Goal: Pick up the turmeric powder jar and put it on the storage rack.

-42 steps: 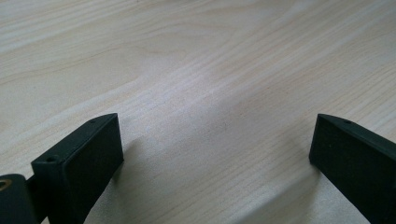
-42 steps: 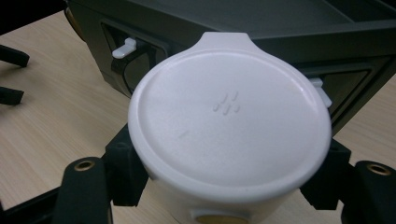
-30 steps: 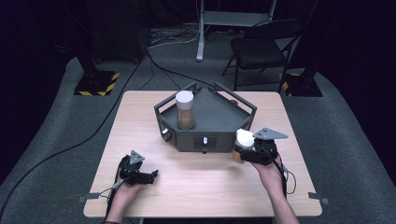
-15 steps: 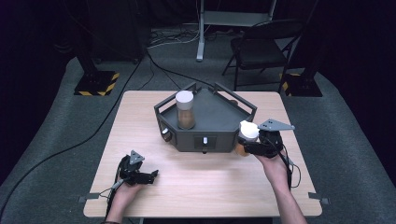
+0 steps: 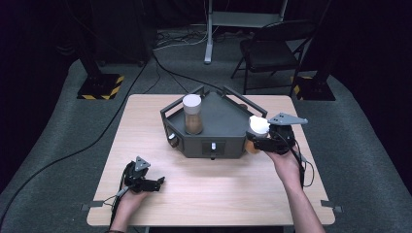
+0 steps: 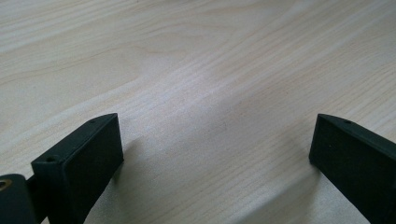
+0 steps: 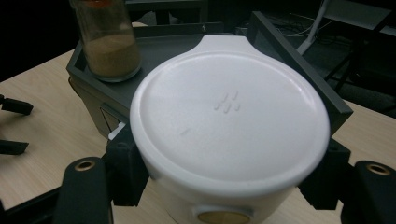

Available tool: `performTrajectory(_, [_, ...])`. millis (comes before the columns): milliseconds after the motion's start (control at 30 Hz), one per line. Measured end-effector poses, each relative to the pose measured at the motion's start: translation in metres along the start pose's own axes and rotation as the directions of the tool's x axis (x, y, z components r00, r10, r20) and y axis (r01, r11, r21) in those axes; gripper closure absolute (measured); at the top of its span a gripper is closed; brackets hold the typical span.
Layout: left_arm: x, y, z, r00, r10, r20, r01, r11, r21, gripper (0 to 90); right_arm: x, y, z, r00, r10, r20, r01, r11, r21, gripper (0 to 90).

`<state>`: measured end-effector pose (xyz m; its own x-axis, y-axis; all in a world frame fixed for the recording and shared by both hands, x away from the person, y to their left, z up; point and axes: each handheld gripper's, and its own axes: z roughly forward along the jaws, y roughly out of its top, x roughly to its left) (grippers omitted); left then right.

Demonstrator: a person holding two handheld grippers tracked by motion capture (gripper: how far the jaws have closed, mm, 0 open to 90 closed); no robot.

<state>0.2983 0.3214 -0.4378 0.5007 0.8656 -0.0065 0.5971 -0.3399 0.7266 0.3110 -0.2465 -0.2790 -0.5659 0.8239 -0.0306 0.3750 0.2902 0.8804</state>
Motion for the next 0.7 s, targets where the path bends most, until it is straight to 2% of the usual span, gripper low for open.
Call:
performTrajectory(467, [0.0, 0.0, 0.0, 1.0, 0.0, 0.001, 0.0, 1.0, 0.0, 2.3, 0.0, 0.02, 0.003, 0.9999, -0.007, 0.012, 0.007, 1.0, -0.01, 29.5])
performTrajectory(700, [0.0, 0.0, 0.0, 1.0, 0.001, 0.001, -0.001, 1.0, 0.0, 2.3, 0.0, 0.03, 0.01, 0.9998, -0.015, 0.016, 0.015, 1.0, -0.017, 29.5])
